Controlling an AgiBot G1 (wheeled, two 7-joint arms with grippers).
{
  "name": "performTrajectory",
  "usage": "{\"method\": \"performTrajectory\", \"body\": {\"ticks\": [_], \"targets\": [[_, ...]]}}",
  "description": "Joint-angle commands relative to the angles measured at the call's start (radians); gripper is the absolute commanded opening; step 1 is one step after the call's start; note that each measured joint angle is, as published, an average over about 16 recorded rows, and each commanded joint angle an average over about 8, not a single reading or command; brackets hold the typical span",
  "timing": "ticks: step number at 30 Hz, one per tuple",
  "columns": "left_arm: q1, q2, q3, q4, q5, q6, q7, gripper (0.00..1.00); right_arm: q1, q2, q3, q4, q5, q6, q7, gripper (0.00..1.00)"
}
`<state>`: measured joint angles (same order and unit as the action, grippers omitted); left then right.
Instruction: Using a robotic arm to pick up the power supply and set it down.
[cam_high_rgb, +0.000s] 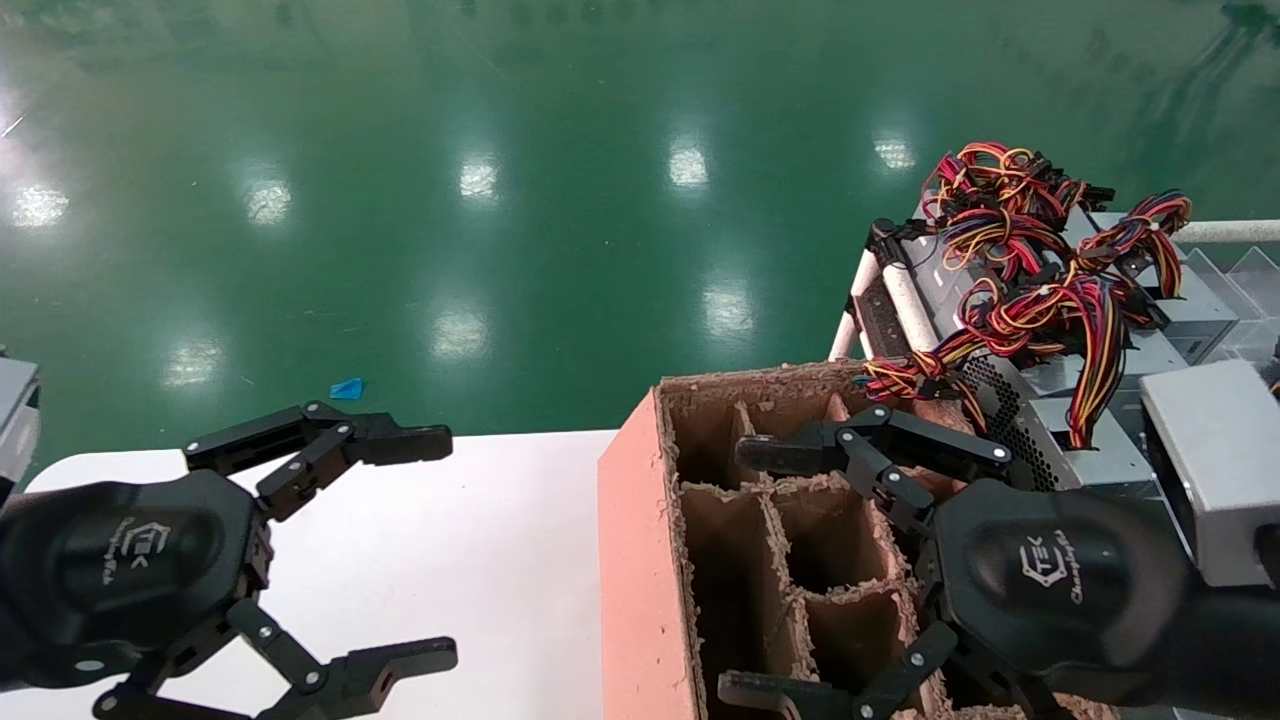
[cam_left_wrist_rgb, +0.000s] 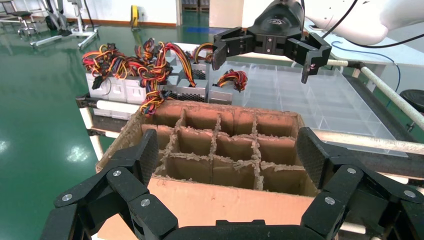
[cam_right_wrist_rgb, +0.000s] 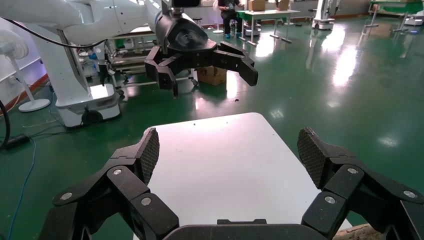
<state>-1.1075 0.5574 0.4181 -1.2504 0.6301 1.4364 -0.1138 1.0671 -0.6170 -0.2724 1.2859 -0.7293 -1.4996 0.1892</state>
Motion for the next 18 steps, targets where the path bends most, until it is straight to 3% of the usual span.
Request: {"method": "performTrajectory", "body": {"ticks": [1, 18], "targets": [[0.0, 0.0, 0.0, 0.0, 0.0, 0.0, 0.0, 1.0, 0.002, 0.002, -0.002, 0.0, 0.0, 0.001, 0.0, 1.0], [0.0, 0.0, 0.0, 0.0, 0.0, 0.0, 0.0, 1.0, 0.008, 0.006, -0.007, -0.002, 0.0, 0.004, -0.001, 1.0]]}}
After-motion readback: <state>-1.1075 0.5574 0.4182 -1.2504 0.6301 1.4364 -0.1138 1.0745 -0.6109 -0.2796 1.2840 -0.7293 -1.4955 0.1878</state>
